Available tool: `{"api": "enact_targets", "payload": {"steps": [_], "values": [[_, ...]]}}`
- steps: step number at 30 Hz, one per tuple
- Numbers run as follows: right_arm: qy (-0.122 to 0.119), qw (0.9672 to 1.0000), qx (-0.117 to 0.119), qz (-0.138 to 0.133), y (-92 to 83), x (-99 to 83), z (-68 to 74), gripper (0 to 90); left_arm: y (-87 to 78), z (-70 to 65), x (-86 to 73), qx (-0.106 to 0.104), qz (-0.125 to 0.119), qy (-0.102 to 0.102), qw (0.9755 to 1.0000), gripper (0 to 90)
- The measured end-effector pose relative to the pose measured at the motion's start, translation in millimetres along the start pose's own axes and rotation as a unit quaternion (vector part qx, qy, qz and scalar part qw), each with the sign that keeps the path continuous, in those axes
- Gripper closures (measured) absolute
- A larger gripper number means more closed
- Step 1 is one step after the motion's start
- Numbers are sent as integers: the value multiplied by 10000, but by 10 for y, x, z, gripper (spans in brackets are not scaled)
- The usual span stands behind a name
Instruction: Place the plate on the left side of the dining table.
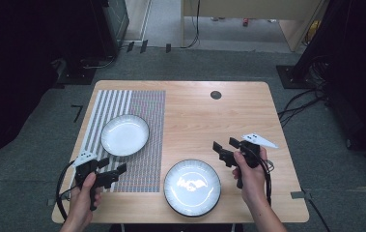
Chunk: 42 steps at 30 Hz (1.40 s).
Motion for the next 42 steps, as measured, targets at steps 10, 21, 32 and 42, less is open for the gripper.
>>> {"api": "enact_targets", "payload": {"steps": [10, 21, 32, 42], "values": [[161, 9998, -68, -4, -266, -210, -273, 250, -46, 42, -147, 257, -126, 257, 9993, 199], [96, 9991, -410, 77, -530, -476, -553, 256, -137, 227, -269, 552, -235, 309, 9977, 171], [175, 9980, -605, 95, -815, -737, -859, 256, -247, 497, -379, 1150, -312, 344, 9923, 163], [92, 9941, -1064, 200, -996, -890, -1103, 248, -334, 717, -439, 1478, -297, 258, 9882, 150]]}}
Point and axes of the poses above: each handheld gripper's, and its own axes: y roughly forward along the jaws, x roughly out of its top, z roughly to its left, the point moved 1 cm from there along y, roughly forward along the jaws, and after that the axes turned 7 degrees about -y, right-handed, at the moved point
